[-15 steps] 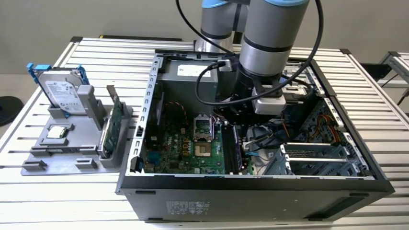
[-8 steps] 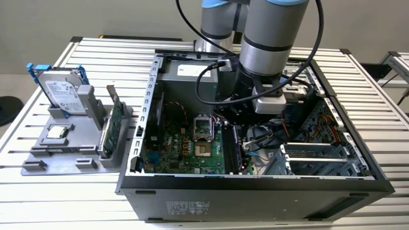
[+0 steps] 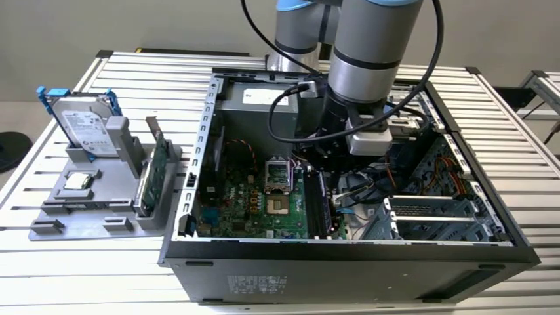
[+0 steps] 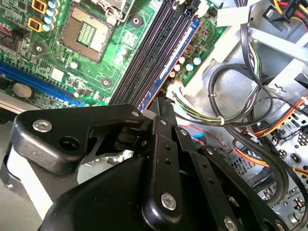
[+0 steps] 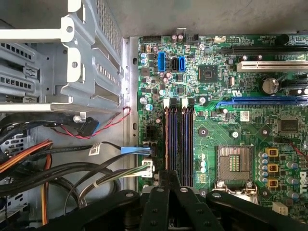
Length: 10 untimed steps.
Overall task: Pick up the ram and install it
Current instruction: 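Press down the ram until it locks into place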
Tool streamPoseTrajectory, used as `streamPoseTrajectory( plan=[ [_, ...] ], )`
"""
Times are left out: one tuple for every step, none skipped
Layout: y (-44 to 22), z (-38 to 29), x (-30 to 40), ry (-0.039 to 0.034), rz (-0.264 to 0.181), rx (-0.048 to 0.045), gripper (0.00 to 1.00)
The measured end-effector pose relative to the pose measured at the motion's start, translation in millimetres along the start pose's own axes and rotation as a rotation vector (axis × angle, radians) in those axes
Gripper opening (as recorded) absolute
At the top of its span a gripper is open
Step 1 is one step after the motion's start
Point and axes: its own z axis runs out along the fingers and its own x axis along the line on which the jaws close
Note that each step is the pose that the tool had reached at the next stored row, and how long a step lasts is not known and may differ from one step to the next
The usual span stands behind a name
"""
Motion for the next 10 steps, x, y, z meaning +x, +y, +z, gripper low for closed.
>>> streamPoseTrajectory(
  plan=[
    [0.0, -0.1, 0.0, 0.0001, 0.000, -0.0010, 0.00],
    [0.0, -0.2, 0.0, 0.0002, 0.000, -0.0019, 0.00],
    [0.0, -0.2, 0.0, 0.0003, 0.000, -0.0028, 0.00],
    [0.0, -0.2, 0.0, 0.0003, 0.000, -0.0027, 0.00],
    [0.0, -0.2, 0.0, 0.0002, 0.000, -0.0029, 0.00],
    [0.0, -0.3, 0.0, 0.0001, 0.000, -0.0029, 0.00],
    [0.0, -0.2, 0.0, 0.0001, 0.000, -0.0029, 0.00],
    [0.0, -0.2, 0.0, 0.0001, 0.000, -0.0029, 0.00],
    [0.0, -0.2, 0.0, 0.0000, 0.000, -0.0029, 0.00],
    [0.0, -0.2, 0.0, 0.0001, 0.000, -0.0029, 0.00]
  ],
)
